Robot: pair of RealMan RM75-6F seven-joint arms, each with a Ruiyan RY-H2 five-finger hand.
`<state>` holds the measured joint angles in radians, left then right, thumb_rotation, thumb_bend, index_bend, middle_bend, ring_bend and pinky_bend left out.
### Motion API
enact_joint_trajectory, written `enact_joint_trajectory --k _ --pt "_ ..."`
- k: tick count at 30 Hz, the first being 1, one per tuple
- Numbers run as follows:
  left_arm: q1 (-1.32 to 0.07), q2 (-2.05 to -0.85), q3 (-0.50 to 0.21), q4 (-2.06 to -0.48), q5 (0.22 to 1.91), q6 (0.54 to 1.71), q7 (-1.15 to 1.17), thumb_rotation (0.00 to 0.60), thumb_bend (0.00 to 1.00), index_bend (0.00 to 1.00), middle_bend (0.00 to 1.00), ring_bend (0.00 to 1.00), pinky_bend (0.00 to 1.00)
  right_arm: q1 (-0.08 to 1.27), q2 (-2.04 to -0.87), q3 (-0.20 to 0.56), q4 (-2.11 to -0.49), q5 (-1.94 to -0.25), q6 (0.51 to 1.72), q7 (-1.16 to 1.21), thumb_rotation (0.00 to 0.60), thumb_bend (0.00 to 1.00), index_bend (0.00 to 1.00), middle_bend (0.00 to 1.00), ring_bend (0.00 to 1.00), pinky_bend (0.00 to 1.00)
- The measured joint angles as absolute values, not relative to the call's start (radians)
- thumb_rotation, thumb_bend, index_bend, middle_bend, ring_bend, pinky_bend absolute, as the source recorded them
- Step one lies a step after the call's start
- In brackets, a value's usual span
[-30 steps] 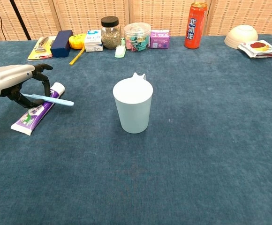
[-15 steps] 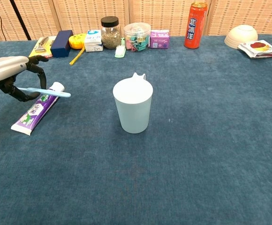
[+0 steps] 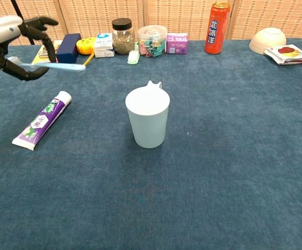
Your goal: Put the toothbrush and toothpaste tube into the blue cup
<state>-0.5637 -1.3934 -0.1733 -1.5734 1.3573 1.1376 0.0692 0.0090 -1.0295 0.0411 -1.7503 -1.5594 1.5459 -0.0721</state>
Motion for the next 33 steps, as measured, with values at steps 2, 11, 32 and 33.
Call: enact_joint_trajectory --k 2,11,32,33 --pt "-0.563 -1.379 -0.173 -1.617 1.373 1.147 0.056 0.6 0.45 0.55 0.0 0.0 0.0 0.008 -1.028 0.04 -1.751 -1.56 1.547 -0.07 0.6 0.0 0.0 0.0 0.0 0.0" --pt "-0.561 -1.348 -0.175 -1.744 1.448 1.164 -0.254 0.6 0.45 0.56 0.0 0.0 0.0 0.006 -1.025 0.04 -1.748 -1.561 1.55 -0.06 0.6 0.0 0.0 0.0 0.0 0.0" --pt "-0.657 -1.489 -0.196 -1.725 1.47 1.063 -0.76 0.6 0.43 0.56 0.0 0.0 0.0 0.017 -1.033 0.041 -1.745 -1.546 1.526 -0.08 0.6 0.0 0.0 0.0 0.0 0.0" --pt "-0.665 -1.501 -0.201 -1.722 1.46 1.055 -0.76 0.6 0.43 0.56 0.0 0.0 0.0 0.018 -1.034 0.042 -1.744 -1.544 1.525 -0.081 0.6 0.0 0.0 0.0 0.0 0.0"
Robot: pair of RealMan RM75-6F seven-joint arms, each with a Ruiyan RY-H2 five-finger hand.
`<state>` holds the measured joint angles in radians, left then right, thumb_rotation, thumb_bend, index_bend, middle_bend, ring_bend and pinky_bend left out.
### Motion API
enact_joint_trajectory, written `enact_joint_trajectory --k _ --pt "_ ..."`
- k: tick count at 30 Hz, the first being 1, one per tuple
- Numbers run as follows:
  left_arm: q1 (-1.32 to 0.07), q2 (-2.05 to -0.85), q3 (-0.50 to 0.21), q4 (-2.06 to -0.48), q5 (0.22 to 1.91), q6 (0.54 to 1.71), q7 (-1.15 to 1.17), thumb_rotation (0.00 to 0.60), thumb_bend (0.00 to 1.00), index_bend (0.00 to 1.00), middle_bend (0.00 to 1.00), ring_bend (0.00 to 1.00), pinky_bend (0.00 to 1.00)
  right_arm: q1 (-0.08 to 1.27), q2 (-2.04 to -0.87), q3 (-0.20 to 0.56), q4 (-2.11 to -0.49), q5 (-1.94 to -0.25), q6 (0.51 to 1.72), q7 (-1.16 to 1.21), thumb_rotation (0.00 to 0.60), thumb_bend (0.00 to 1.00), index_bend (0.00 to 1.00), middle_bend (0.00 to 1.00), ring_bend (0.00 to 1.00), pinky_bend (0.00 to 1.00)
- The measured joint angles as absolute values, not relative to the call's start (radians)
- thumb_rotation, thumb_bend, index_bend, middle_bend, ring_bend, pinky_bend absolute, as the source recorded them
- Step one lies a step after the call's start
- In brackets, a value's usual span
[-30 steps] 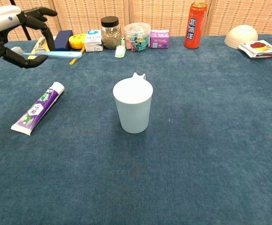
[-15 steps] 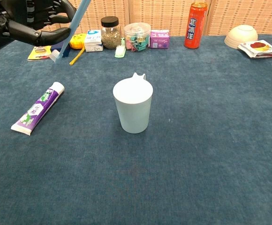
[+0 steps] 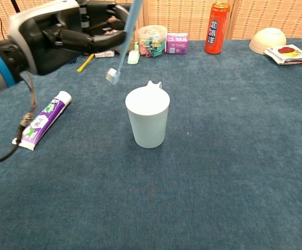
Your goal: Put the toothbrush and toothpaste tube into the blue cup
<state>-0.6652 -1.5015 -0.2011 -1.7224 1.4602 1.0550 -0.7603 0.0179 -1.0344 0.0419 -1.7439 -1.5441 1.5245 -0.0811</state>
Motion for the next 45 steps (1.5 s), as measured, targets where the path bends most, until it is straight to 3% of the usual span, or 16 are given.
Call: enact_joint_trajectory --k 25,31,34,36,38,45 --pt "-0.736 -1.678 -0.256 -1.64 1.307 0.971 -0.665 0.6 0.43 0.56 0.0 0.0 0.0 0.025 -1.021 0.047 -1.732 -1.524 1.508 -0.028 0.6 0.0 0.0 0.0 0.0 0.0" --pt "-0.743 -1.712 -0.26 -1.611 1.285 0.962 -0.641 0.6 0.43 0.5 0.0 0.0 0.0 0.026 -1.02 0.046 -1.732 -1.526 1.509 -0.024 0.6 0.0 0.0 0.0 0.0 0.0" --pt "-0.745 -1.726 -0.261 -1.6 1.282 0.961 -0.632 0.6 0.43 0.38 0.0 0.0 0.0 0.026 -1.019 0.047 -1.732 -1.524 1.509 -0.022 0.6 0.0 0.0 0.0 0.0 0.0" --pt "-0.743 -1.731 -0.26 -1.597 1.288 0.971 -0.629 0.6 0.43 0.18 0.0 0.0 0.0 0.026 -1.019 0.047 -1.732 -1.524 1.509 -0.021 0.6 0.0 0.0 0.0 0.0 0.0" --pt "-0.74 -1.735 -0.256 -1.592 1.301 0.985 -0.616 0.6 0.43 0.04 0.0 0.0 0.0 0.026 -1.019 0.046 -1.733 -1.525 1.509 -0.021 0.6 0.0 0.0 0.0 0.0 0.0" --pt "-0.712 -1.744 -0.241 -1.59 1.354 1.063 -0.582 0.6 0.43 0.0 0.0 0.0 0.0 0.025 -1.019 0.044 -1.734 -1.529 1.51 -0.023 0.6 0.0 0.0 0.0 0.0 0.0"
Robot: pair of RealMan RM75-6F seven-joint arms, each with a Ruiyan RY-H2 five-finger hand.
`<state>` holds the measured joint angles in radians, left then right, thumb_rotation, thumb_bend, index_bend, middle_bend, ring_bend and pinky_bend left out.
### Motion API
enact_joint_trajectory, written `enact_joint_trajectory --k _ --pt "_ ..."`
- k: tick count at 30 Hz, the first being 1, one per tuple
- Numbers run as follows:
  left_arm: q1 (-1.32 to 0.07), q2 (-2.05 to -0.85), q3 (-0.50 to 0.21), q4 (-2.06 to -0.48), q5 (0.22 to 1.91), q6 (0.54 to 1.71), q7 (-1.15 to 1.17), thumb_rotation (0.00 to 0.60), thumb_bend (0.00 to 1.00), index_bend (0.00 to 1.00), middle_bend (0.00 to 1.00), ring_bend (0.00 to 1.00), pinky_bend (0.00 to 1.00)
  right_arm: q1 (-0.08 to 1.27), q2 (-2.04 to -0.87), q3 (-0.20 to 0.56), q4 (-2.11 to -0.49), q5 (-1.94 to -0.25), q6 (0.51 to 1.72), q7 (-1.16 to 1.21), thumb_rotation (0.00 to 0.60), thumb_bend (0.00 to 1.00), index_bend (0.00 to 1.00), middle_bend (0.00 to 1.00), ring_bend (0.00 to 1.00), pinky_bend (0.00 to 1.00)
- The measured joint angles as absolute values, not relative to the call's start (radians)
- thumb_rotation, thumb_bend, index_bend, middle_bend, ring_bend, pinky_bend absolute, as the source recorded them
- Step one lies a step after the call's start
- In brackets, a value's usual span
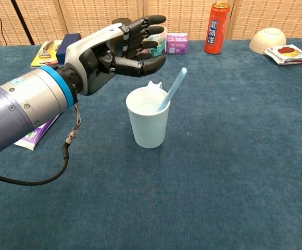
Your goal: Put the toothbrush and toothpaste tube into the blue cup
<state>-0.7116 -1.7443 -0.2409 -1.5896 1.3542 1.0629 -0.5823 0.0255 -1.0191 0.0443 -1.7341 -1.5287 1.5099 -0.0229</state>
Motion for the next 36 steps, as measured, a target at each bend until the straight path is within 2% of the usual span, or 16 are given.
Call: enact_joint_trajectory --k 5,11,18,21,28,36 --pt "-0.685 -1.721 -0.234 -1.598 1.403 1.123 -0.582 0.6 0.43 0.0 0.0 0.0 0.0 0.024 -1.019 0.043 -1.735 -1.531 1.512 -0.023 0.6 0.0 0.0 0.0 0.0 0.0" --pt "-0.652 -1.612 -0.188 -1.564 1.513 1.187 -0.49 0.6 0.43 0.0 0.0 0.0 0.0 0.021 -1.018 0.041 -1.737 -1.538 1.519 -0.021 0.6 0.0 0.0 0.0 0.0 0.0" --pt "-0.601 -1.438 -0.093 -1.395 1.621 1.24 -0.257 0.6 0.38 0.0 0.0 0.0 0.0 0.022 -1.023 0.036 -1.745 -1.551 1.52 -0.042 0.6 0.0 0.0 0.0 0.0 0.0" --pt "-0.586 -1.409 -0.059 -1.304 1.654 1.254 -0.225 0.6 0.35 0.0 0.0 0.0 0.0 0.022 -1.026 0.034 -1.75 -1.557 1.522 -0.052 0.6 0.0 0.0 0.0 0.0 0.0" --pt "-0.564 -1.415 -0.004 -1.068 1.723 1.311 -0.226 0.6 0.33 0.0 0.0 0.0 0.0 0.023 -1.034 0.03 -1.758 -1.564 1.521 -0.08 0.6 0.0 0.0 0.0 0.0 0.0" --pt "-0.547 -1.499 0.058 -0.77 1.795 1.377 -0.234 0.6 0.31 0.0 0.0 0.0 0.0 0.027 -1.044 0.026 -1.76 -1.564 1.51 -0.103 0.6 0.0 0.0 0.0 0.0 0.0"
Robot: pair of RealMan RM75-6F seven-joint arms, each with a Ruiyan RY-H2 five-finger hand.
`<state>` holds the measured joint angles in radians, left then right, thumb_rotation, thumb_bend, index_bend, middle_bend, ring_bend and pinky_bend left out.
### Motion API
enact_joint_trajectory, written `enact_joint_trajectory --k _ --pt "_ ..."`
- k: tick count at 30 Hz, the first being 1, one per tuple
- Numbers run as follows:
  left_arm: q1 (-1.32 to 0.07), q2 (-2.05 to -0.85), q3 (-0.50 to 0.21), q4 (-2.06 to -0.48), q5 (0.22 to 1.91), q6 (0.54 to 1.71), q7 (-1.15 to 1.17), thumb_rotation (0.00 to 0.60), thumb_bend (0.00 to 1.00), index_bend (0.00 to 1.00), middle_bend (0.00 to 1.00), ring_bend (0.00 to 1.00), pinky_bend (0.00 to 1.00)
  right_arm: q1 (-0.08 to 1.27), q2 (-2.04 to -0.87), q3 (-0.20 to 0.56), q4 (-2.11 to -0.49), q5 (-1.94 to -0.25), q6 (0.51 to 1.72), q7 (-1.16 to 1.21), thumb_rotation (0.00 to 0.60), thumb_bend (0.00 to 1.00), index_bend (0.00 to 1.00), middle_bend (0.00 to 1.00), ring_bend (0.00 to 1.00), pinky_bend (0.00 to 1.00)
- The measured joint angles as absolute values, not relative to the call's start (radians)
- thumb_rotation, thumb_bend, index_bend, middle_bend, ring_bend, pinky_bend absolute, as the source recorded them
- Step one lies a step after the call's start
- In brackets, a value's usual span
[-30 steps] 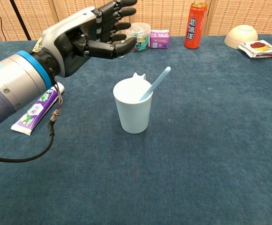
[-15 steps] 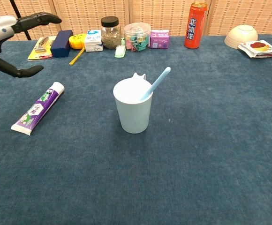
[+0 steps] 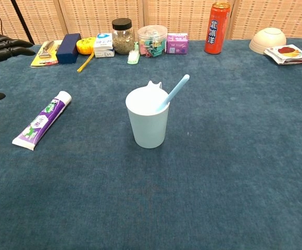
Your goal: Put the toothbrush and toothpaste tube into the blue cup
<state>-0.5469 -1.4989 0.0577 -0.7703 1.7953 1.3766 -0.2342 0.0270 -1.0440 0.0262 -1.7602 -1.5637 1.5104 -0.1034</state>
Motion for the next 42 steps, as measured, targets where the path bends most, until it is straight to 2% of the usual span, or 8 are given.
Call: enact_joint_trajectory --k 6,18,42 --pt "-0.544 -1.603 0.097 -0.591 1.84 1.416 -0.199 0.6 0.31 0.0 0.0 0.0 0.0 0.028 -1.045 0.028 -1.76 -1.559 1.51 -0.102 0.6 0.0 0.0 0.0 0.0 0.0" --pt "-0.559 -1.757 0.118 -0.415 1.843 1.427 -0.122 0.6 0.31 0.0 0.0 0.0 0.0 0.027 -1.039 0.028 -1.758 -1.555 1.509 -0.085 0.6 0.0 0.0 0.0 0.0 0.0" --pt "-0.562 -1.8 0.163 -0.334 1.821 1.4 -0.092 0.6 0.31 0.0 0.0 0.0 0.0 0.03 -1.032 0.026 -1.76 -1.557 1.503 -0.066 0.6 0.0 0.0 0.0 0.0 0.0"
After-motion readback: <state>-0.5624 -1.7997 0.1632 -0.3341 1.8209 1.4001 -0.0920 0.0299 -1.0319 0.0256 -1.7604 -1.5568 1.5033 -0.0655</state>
